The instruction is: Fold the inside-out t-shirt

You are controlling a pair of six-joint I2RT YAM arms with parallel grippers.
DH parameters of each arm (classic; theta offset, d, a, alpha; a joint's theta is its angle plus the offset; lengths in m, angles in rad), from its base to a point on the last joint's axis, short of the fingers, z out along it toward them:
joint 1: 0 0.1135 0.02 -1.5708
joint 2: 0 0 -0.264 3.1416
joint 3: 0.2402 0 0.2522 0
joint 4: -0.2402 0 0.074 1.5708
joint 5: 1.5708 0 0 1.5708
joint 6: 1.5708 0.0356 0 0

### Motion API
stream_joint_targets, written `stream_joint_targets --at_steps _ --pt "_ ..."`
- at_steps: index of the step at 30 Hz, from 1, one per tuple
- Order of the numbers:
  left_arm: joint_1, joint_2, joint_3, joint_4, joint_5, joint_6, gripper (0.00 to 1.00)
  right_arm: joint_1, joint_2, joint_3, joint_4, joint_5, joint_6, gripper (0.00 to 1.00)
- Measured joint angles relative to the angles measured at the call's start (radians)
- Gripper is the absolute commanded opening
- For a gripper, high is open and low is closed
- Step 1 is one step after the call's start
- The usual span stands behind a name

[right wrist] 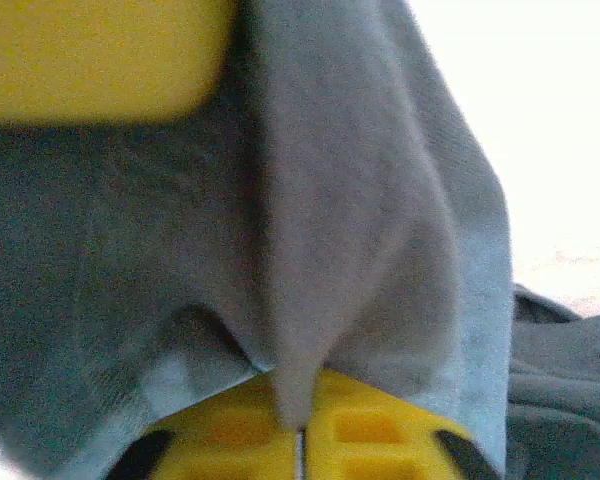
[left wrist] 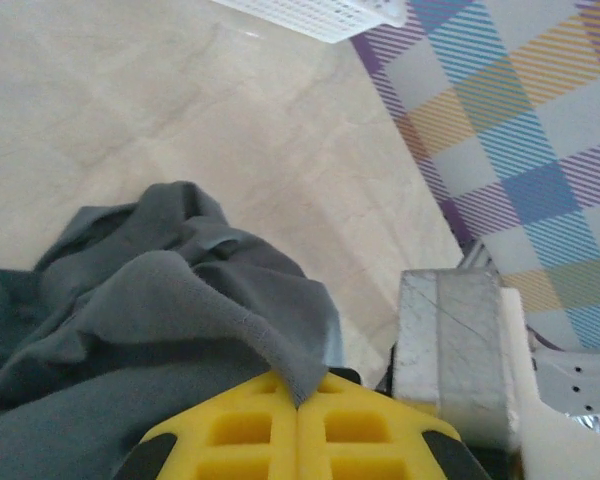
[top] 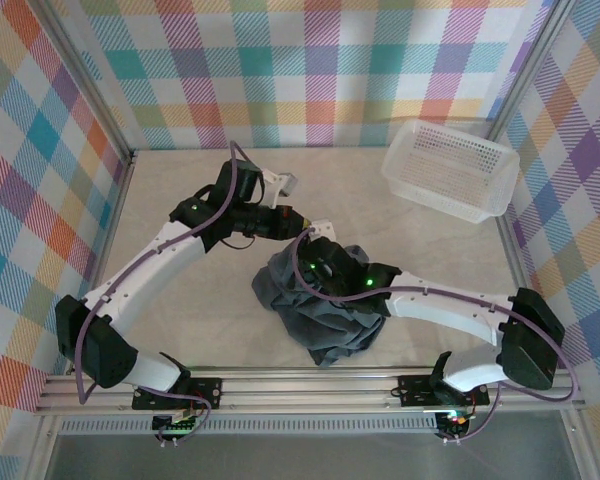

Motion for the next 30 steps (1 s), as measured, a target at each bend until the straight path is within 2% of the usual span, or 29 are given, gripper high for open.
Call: stream_joint_targets --at_steps 2,5,9,12,13,15,18,19,22,25,27,30 --pt "0.014 -0.005 0.015 -0.031 -0.055 0.001 0.0 -0.001 -0.044 -0.021 0.018 -0.064 -0.015 0.0" --pt "0.076 -0.031 0.001 -0.07 -0.124 0.002 0.0 -0.006 -0.145 -0.065 0.072 -0.242 -0.042 0.0" --pt "0.147 -0.11 -0.084 -0.097 -0.135 0.003 0.0 -0.014 -0.14 -0.06 0.213 -0.505 -0.052 0.0" --pt "0.15 -0.164 -0.131 -0.104 -0.167 0.013 0.28 -0.013 -0.046 -0.053 0.302 -0.652 -0.034 0.01" --pt "0.152 -0.184 -0.145 -0.108 -0.195 0.019 0.36 -0.013 0.0 -0.037 0.313 -0.694 -0.025 0.07" --pt "0.161 -0.228 -0.177 -0.11 -0.268 0.024 0.45 -0.013 0.091 0.014 0.304 -0.782 -0.012 0.24" --pt "0.192 -0.359 -0.268 -0.123 -0.425 0.029 0.55 -0.012 0.218 0.122 0.278 -0.907 -0.014 0.43" --pt "0.2 -0.417 -0.298 -0.121 -0.48 0.031 0.58 -0.014 0.225 0.13 0.282 -0.93 -0.01 0.46" --pt "0.21 -0.569 -0.343 -0.11 -0.584 0.035 0.65 -0.039 0.153 0.074 0.3 -0.962 0.005 0.48" --pt "0.21 -0.614 -0.34 -0.069 -0.573 0.034 0.65 -0.141 0.027 0.006 0.274 -0.911 0.042 0.46" --pt "0.207 -0.551 -0.312 -0.051 -0.521 0.025 0.63 -0.25 -0.037 0.003 0.206 -0.814 0.065 0.48" --pt "0.191 -0.353 -0.24 -0.042 -0.424 0.013 0.61 -0.393 -0.075 0.003 0.103 -0.668 0.072 0.54"
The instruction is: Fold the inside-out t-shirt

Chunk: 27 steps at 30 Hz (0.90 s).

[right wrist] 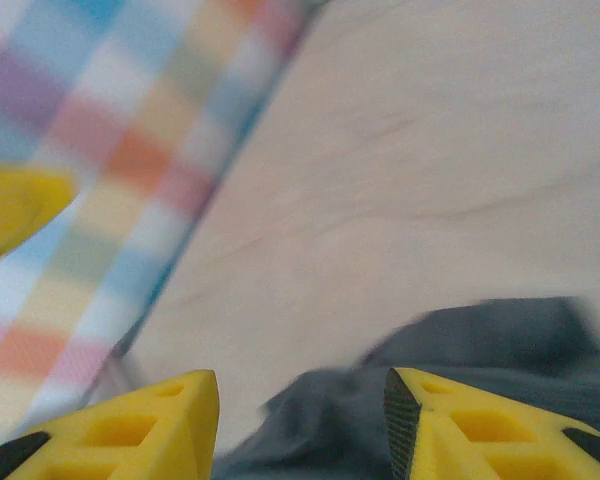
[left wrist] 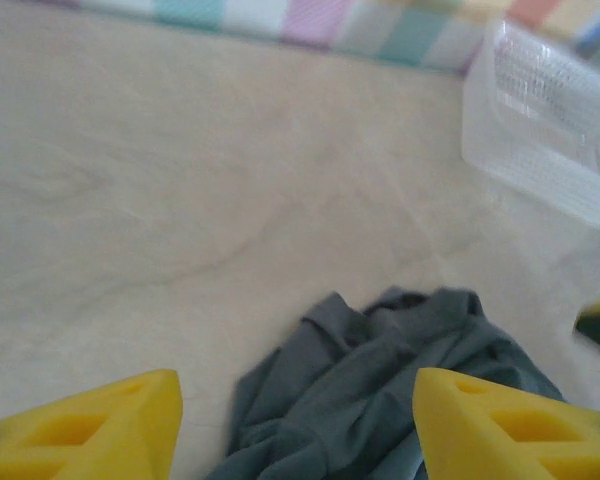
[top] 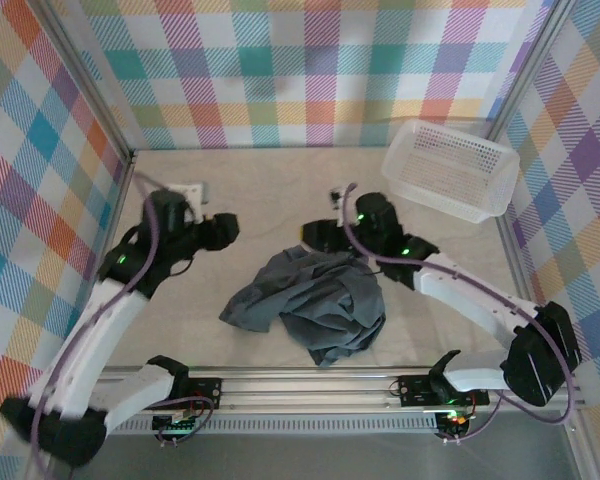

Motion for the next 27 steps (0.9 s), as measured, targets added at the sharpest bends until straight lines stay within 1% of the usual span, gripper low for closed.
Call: stream_joint_targets --at_steps 1,2,3,4,6,8,9,11,12,13,14,15,16,17,18,19,20,23,27 --pt "-0.013 0.093 0.038 0.002 0.033 -0.002 0.61 -0.038 0.0 0.0 -0.04 0.04 -0.001 0.55" --pt "-0.023 0.154 0.065 -0.012 0.055 -0.003 0.62 -0.058 0.005 0.0 -0.068 0.062 -0.001 0.56" --pt "-0.042 0.266 0.115 -0.026 0.083 0.001 0.62 -0.086 0.015 0.0 -0.119 0.091 -0.003 0.59" --pt "-0.058 0.337 0.148 -0.039 0.099 0.006 0.63 -0.107 0.029 0.0 -0.153 0.109 -0.01 0.61" --pt "-0.084 0.45 0.185 -0.059 0.123 0.015 0.66 -0.136 0.059 -0.002 -0.212 0.137 -0.017 0.65" --pt "-0.106 0.554 0.22 -0.086 0.16 0.018 0.71 -0.15 0.103 0.0 -0.264 0.148 -0.037 0.65" --pt "-0.11 0.59 0.228 -0.087 0.174 0.017 0.73 -0.152 0.13 0.0 -0.286 0.151 -0.044 0.65" --pt "-0.122 0.655 0.241 -0.095 0.197 0.013 0.73 -0.153 0.186 0.0 -0.323 0.139 -0.058 0.6" --pt "-0.128 0.689 0.254 -0.1 0.203 0.013 0.73 -0.153 0.216 0.0 -0.333 0.119 -0.066 0.56" --pt "-0.134 0.728 0.274 -0.105 0.208 0.014 0.71 -0.153 0.244 0.0 -0.338 0.101 -0.071 0.5" --pt "-0.142 0.768 0.296 -0.103 0.213 0.015 0.68 -0.153 0.266 0.0 -0.343 0.084 -0.076 0.42" --pt "-0.151 0.805 0.316 -0.098 0.22 0.016 0.65 -0.153 0.282 -0.001 -0.346 0.069 -0.08 0.3" --pt "-0.164 0.843 0.333 -0.098 0.235 0.017 0.58 -0.153 0.29 -0.002 -0.348 0.056 -0.08 0.19" --pt "-0.175 0.87 0.343 -0.096 0.251 0.021 0.46 -0.153 0.293 -0.002 -0.352 0.043 -0.082 0.09" --pt "-0.189 0.897 0.35 -0.094 0.272 0.026 0.3 -0.153 0.292 -0.002 -0.353 0.035 -0.081 0.02" --pt "-0.2 0.916 0.352 -0.09 0.299 0.023 0.1 -0.153 0.288 -0.002 -0.353 0.029 -0.086 0.0" --pt "-0.209 0.931 0.352 -0.082 0.328 0.019 0.0 -0.153 0.282 -0.002 -0.356 0.026 -0.089 0.0" --pt "-0.224 0.941 0.358 -0.074 0.381 0.015 0.0 -0.153 0.239 0.005 -0.377 0.026 -0.098 0.0" --pt "-0.203 0.908 0.426 -0.079 0.393 0.012 0.0 -0.153 0.139 0.068 -0.413 0.041 -0.119 0.0"
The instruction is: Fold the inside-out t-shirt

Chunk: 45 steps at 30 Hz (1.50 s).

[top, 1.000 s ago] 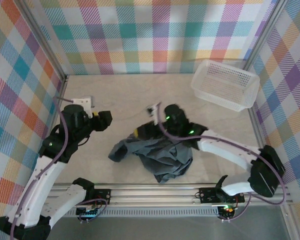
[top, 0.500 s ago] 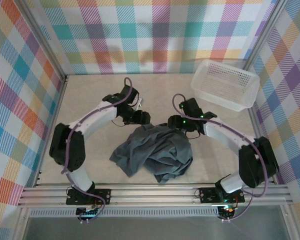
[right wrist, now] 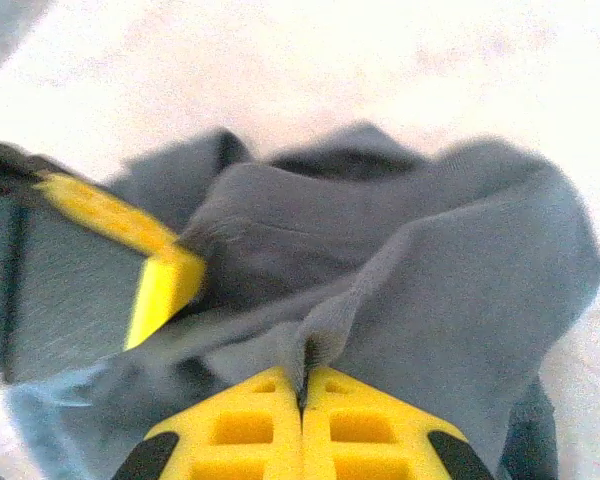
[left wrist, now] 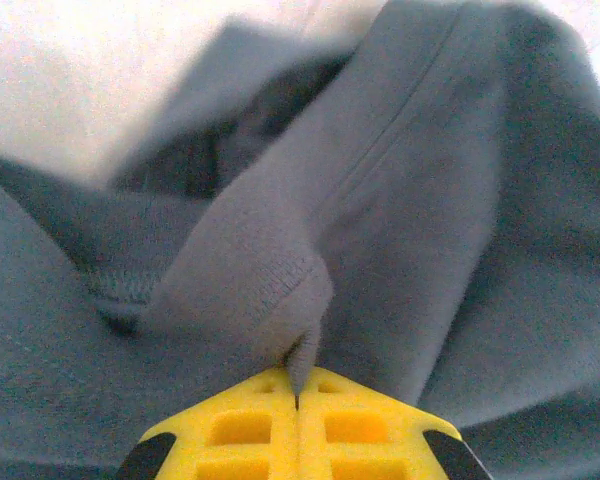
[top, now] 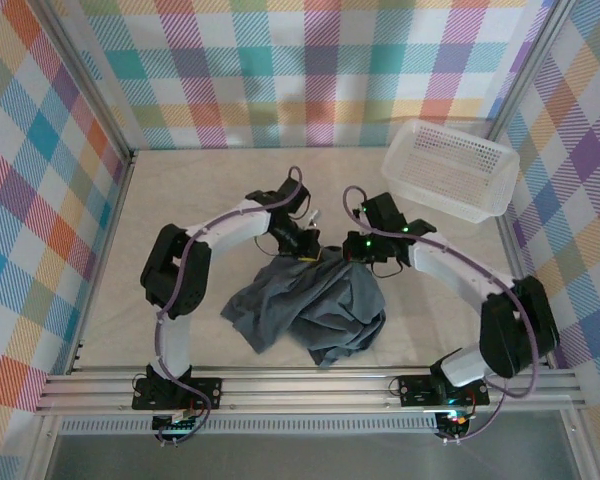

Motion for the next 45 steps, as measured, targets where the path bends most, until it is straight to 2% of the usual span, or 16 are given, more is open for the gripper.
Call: stream_joint_targets --at_steps 7,11,14,17,20,23,26,30,34,36,39,42,45 --pt "0.109 -0.259 0.251 -0.029 -0.032 0.02 0.0 0.0 -0.284 0.162 0.01 0.079 -0.101 0.0" --pt "0.116 -0.49 0.278 -0.013 -0.056 0.032 0.0 0.0 -0.42 0.157 0.079 0.026 -0.139 0.0" --pt "0.104 -0.645 0.13 0.001 -0.069 0.027 0.0 0.006 -0.474 0.024 0.171 -0.083 -0.113 0.05" --pt "0.097 -0.747 -0.145 0.008 -0.135 -0.004 0.01 0.045 -0.447 -0.217 0.253 -0.193 -0.042 0.26" --pt "0.096 -0.764 -0.417 -0.026 -0.226 -0.047 0.25 0.12 -0.344 -0.359 0.196 -0.288 -0.001 0.43" --pt "0.096 -0.772 -0.642 -0.089 -0.293 -0.091 0.47 0.163 -0.325 -0.356 0.109 -0.322 0.016 0.54" --pt "0.096 -0.794 -0.646 -0.108 -0.324 -0.111 0.5 0.159 -0.35 -0.273 0.072 -0.248 0.021 0.56" --pt "0.096 -0.705 -0.456 -0.059 -0.32 -0.111 0.49 0.117 -0.306 -0.124 0.071 -0.086 0.035 0.53" --pt "0.095 -0.488 -0.282 0.061 -0.278 -0.104 0.46 0.069 -0.114 -0.002 0.086 0.024 0.048 0.54" --pt "0.094 -0.384 -0.242 0.113 -0.246 -0.109 0.47 0.061 -0.008 0.031 0.084 0.044 0.047 0.55" --pt "0.094 -0.246 -0.213 0.159 -0.212 -0.131 0.53 0.061 0.113 0.067 0.074 0.059 0.046 0.58" --pt "0.094 -0.112 -0.171 0.206 -0.193 -0.151 0.58 0.061 0.18 0.079 0.072 0.059 0.04 0.58" --pt "0.094 -0.022 -0.141 0.241 -0.174 -0.17 0.53 0.061 0.185 0.079 0.062 0.046 0.032 0.59"
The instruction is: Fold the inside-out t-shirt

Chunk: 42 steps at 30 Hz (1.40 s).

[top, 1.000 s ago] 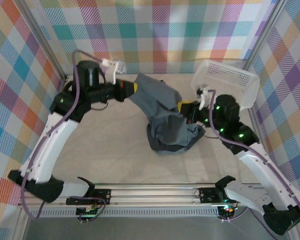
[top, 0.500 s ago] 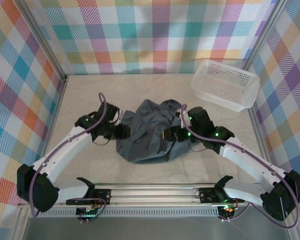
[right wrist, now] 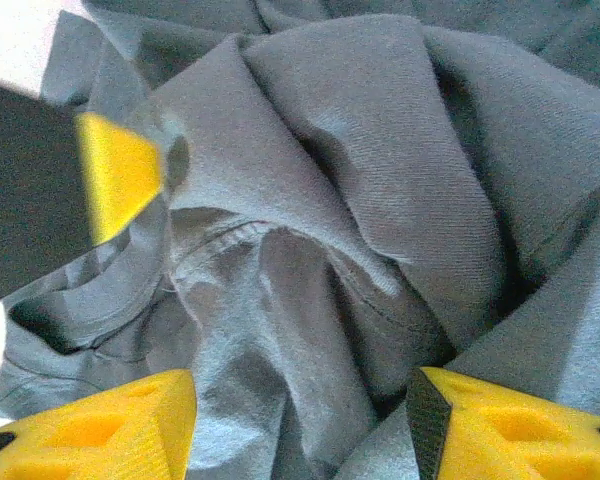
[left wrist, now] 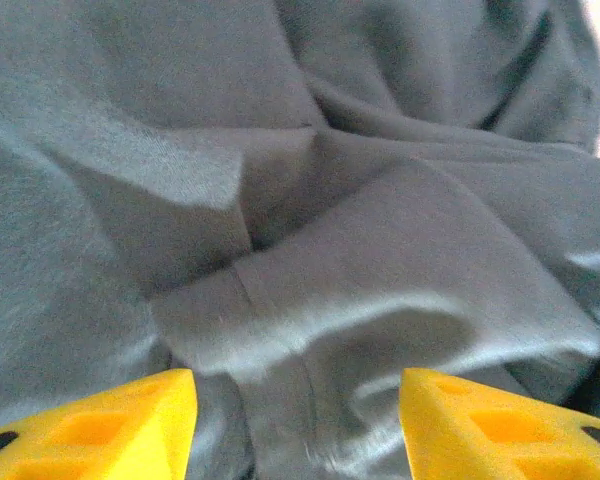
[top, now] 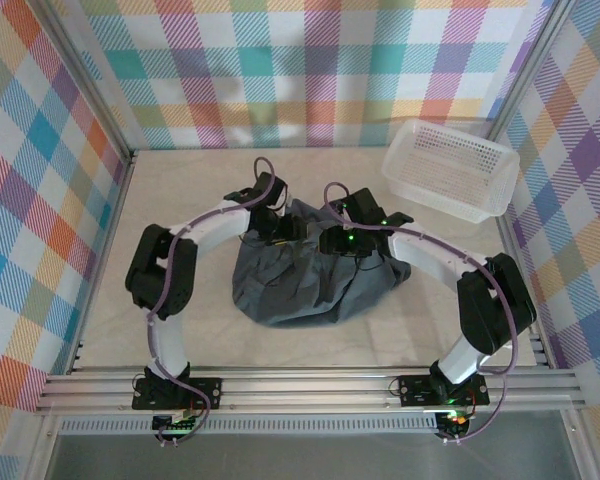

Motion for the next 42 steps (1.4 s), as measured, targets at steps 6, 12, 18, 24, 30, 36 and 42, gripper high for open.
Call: stream_joint_targets --at_steps 6,12,18,24,30,36,42 --pt "-0.006 0.076 0.035 0.077 0.108 -0.047 0.0 -0.031 -0.097 -0.042 0.005 -0.027 0.001 0.59" --pt "-0.01 0.025 0.056 0.055 0.174 -0.031 0.0 -0.102 -0.24 -0.074 0.0 -0.029 0.003 0.61" --pt "-0.019 -0.365 -0.092 -0.038 0.096 0.034 0.0 -0.112 -0.317 -0.074 -0.002 -0.046 -0.018 0.61" --pt "-0.04 -0.737 -0.506 -0.074 0.027 0.01 0.17 -0.105 -0.258 -0.056 -0.012 -0.102 -0.066 0.6" --pt "-0.045 -0.709 -0.687 -0.216 -0.103 -0.013 0.56 -0.047 -0.082 -0.008 -0.05 -0.052 -0.113 0.64" --pt "-0.085 -0.63 -0.383 -0.229 -0.159 0.074 0.58 -0.016 -0.021 -0.032 -0.076 0.011 -0.109 0.38" --pt "-0.194 -0.277 -0.073 -0.109 -0.106 0.164 0.74 -0.016 -0.018 -0.087 -0.06 0.032 -0.082 0.0"
